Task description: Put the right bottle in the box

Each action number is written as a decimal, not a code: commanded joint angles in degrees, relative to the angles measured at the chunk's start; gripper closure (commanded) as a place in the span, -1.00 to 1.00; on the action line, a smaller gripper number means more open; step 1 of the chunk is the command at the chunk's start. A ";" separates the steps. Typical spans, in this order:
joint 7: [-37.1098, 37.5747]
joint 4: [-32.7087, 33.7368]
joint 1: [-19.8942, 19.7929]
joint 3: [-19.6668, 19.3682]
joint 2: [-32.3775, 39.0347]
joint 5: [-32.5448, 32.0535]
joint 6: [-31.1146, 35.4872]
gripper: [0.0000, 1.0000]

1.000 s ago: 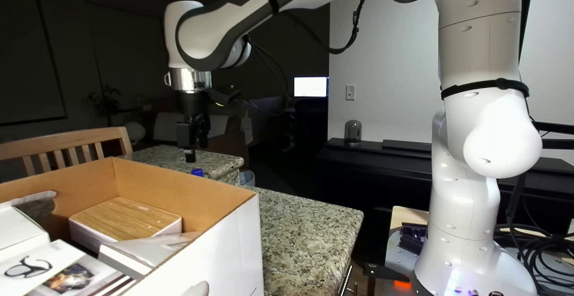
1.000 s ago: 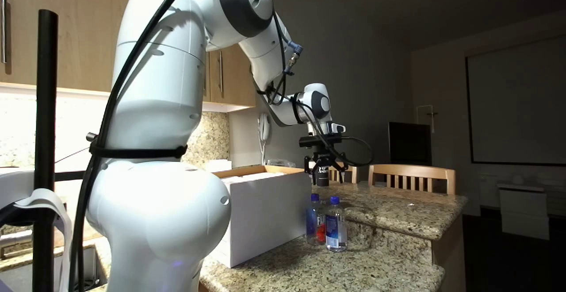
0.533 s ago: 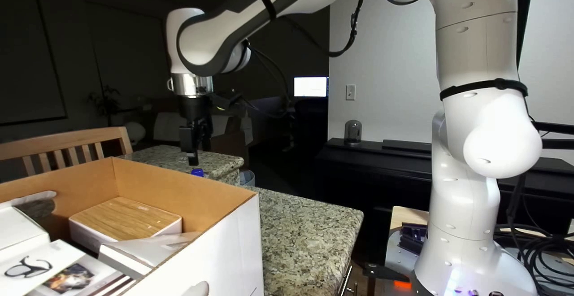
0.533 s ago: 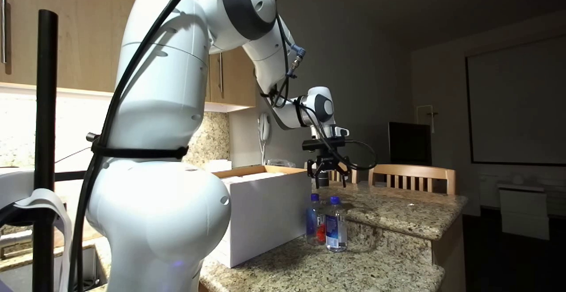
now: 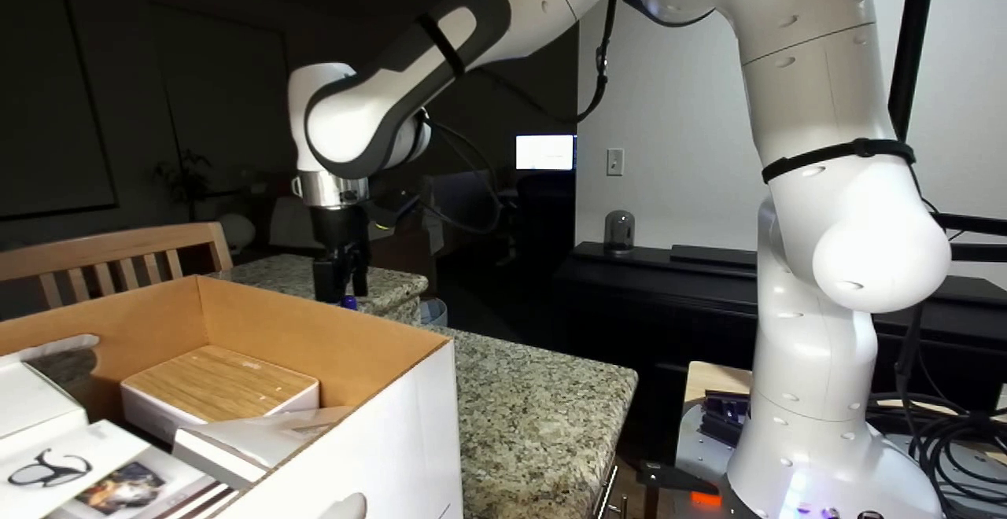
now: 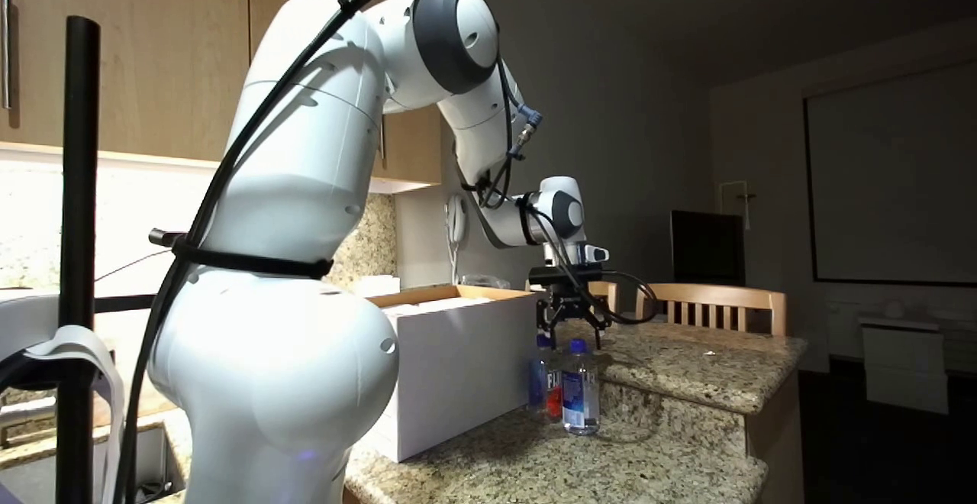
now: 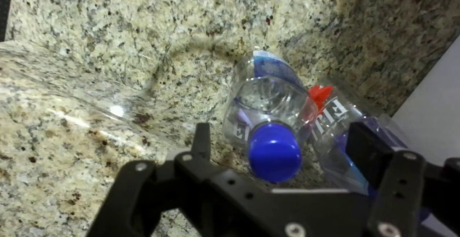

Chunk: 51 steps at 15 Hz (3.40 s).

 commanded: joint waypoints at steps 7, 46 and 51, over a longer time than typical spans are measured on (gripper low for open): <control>2.50 1.65 0.22 -0.41 2.35 -1.30 3.17 0.48; 1.11 22.02 1.87 2.22 -9.73 -7.00 -28.91 -0.17; -1.91 16.08 1.07 1.56 -8.57 -3.48 -27.22 -0.80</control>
